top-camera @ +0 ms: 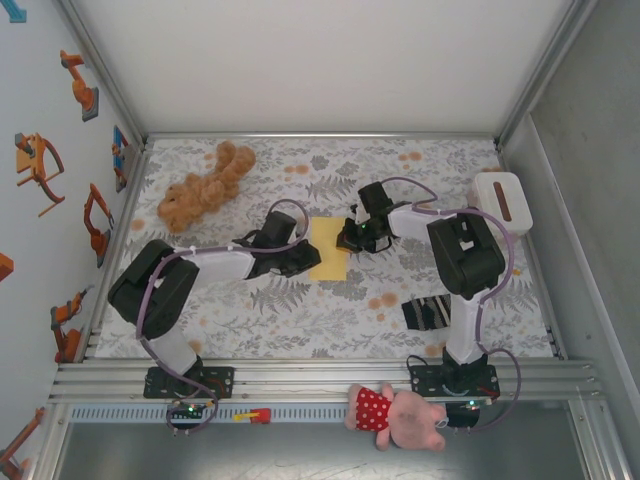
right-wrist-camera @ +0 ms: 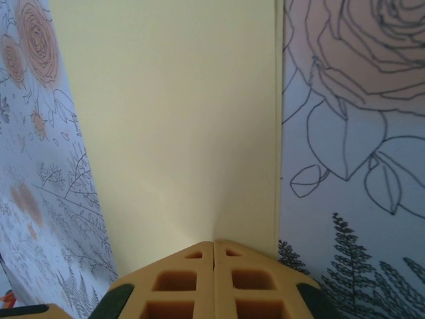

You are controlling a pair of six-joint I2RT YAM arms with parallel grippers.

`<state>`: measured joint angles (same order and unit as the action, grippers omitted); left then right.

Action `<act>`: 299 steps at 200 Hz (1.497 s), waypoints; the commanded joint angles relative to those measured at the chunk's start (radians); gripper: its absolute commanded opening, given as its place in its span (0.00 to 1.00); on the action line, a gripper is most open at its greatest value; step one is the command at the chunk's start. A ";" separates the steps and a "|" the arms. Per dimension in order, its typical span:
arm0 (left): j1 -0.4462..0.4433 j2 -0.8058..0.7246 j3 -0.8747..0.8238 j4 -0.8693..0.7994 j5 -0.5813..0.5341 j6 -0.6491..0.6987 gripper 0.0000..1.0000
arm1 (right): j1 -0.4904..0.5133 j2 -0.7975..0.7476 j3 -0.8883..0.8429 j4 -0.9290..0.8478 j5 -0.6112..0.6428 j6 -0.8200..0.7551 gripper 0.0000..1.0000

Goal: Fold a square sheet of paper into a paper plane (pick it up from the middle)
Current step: First fold the square sheet of paper in half at the center of the table.

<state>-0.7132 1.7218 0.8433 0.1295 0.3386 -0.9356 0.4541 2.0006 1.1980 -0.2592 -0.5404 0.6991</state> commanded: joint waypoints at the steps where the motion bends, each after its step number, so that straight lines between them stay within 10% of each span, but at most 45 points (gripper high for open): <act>1: 0.014 0.036 0.038 0.039 0.061 0.010 0.15 | 0.000 0.044 0.007 -0.063 0.058 -0.016 0.00; 156: 0.035 -0.015 -0.192 0.011 0.115 0.017 0.11 | -0.003 0.088 0.012 -0.121 0.125 -0.048 0.00; 215: 0.042 -0.136 -0.026 -0.090 0.037 0.069 0.17 | -0.003 -0.051 0.051 -0.086 -0.008 -0.054 0.00; 299: 0.085 0.140 0.232 -0.128 0.003 0.042 0.20 | -0.005 -0.284 -0.190 -0.044 0.054 0.052 0.31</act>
<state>-0.6441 1.8122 1.0378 0.0433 0.3439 -0.8867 0.4534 1.7504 1.0981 -0.2996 -0.5179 0.6994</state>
